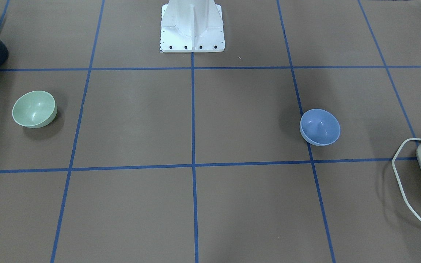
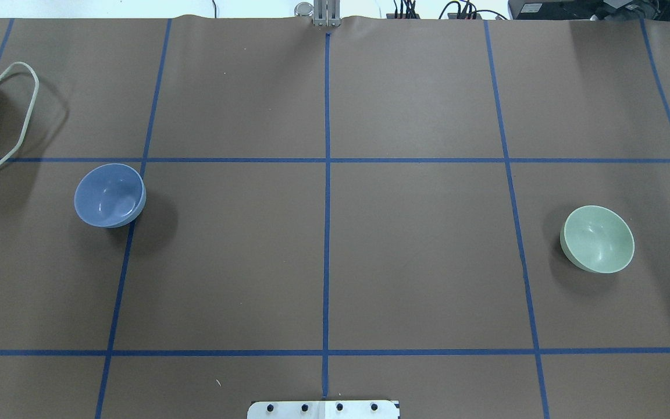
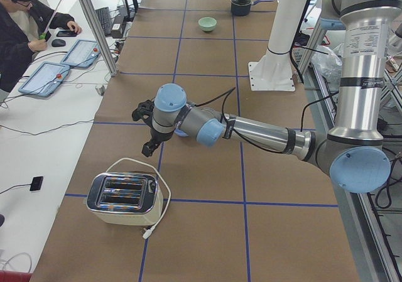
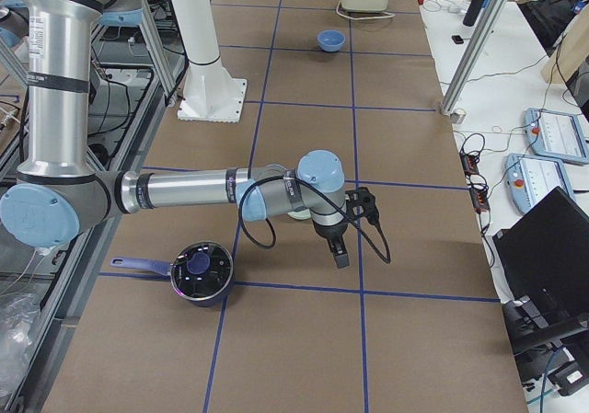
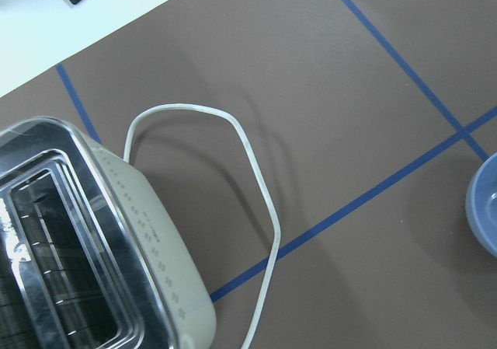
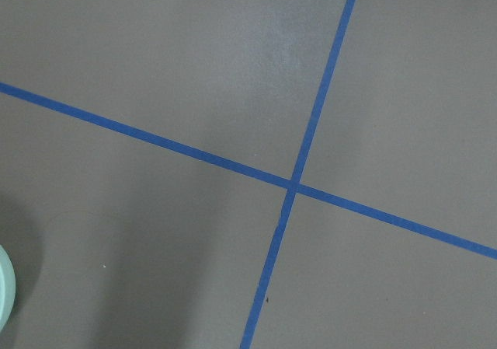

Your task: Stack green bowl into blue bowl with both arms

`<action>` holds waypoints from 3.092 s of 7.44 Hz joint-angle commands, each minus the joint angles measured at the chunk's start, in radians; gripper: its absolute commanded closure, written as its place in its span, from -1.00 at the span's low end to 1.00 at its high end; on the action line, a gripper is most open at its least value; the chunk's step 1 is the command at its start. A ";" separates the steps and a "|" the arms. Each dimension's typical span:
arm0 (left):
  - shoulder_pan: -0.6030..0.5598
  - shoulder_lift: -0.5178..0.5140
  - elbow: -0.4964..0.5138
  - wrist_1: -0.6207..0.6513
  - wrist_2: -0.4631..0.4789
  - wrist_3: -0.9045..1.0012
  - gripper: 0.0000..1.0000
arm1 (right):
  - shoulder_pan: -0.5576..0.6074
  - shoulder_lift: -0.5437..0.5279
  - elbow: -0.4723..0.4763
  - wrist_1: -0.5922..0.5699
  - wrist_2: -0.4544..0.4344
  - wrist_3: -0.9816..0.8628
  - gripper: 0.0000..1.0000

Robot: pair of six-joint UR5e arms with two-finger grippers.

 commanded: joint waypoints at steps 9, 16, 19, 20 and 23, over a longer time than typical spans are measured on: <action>0.521 -0.066 0.083 -0.198 0.278 -0.746 0.03 | -0.212 0.008 -0.001 0.173 -0.129 0.379 -1.00; 0.541 -0.166 0.024 -0.113 0.280 -0.763 1.00 | -0.212 0.008 -0.004 0.173 -0.128 0.379 -1.00; 0.696 -0.457 -0.032 0.202 0.313 -1.004 1.00 | -0.212 0.009 -0.002 0.173 -0.126 0.379 -1.00; 0.775 -0.552 0.022 0.202 0.388 -1.103 1.00 | -0.212 0.009 -0.002 0.173 -0.126 0.379 -1.00; 0.886 -0.737 0.216 0.190 0.470 -1.166 1.00 | -0.212 0.011 -0.004 0.173 -0.126 0.379 -1.00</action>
